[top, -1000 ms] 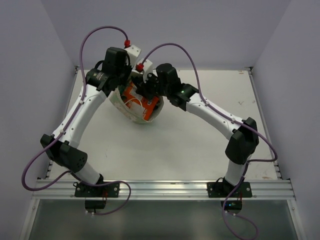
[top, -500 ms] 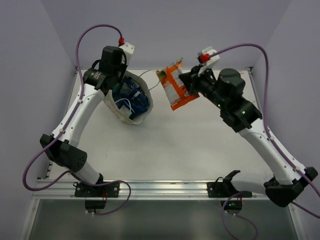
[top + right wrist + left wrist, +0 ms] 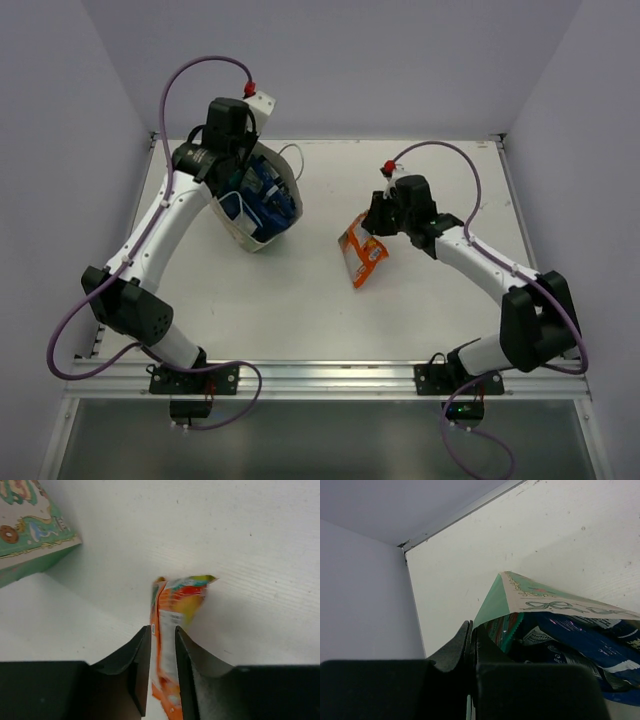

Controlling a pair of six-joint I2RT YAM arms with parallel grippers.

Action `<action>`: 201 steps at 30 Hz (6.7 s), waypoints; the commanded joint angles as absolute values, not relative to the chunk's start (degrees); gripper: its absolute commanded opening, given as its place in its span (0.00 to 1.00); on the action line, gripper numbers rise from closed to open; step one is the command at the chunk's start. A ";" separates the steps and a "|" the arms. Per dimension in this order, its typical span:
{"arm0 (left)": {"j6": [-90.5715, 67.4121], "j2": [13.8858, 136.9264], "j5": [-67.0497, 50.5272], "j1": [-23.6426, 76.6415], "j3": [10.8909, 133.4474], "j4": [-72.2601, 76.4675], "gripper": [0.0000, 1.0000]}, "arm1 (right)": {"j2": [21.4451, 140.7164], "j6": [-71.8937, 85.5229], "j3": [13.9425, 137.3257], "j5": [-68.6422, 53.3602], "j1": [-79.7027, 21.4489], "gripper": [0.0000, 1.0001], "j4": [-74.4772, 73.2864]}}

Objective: Take the snacks out of the paper bag

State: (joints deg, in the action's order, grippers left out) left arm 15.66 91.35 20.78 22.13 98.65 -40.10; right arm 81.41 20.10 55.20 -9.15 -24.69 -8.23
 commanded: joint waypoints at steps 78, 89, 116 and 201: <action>11.51 86.39 21.09 22.85 102.13 -37.97 0.00 | 75.78 -8.80 94.49 -0.09 -49.85 0.00 -10.98; 11.69 87.36 22.59 22.85 102.31 -38.14 0.00 | 56.87 -0.97 77.53 7.83 -31.65 0.00 -14.50; 9.93 88.77 18.37 22.85 102.65 -38.67 0.00 | 80.78 11.36 80.41 11.68 -15.26 0.95 -20.56; 3.43 90.70 33.66 15.82 101.86 -44.12 0.00 | 81.47 3.43 118.30 -0.88 -36.84 0.00 -23.38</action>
State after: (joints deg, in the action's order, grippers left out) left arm 4.51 91.42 30.09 16.45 99.55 -46.39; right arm 81.60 2.11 118.48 -2.31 -39.33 -25.02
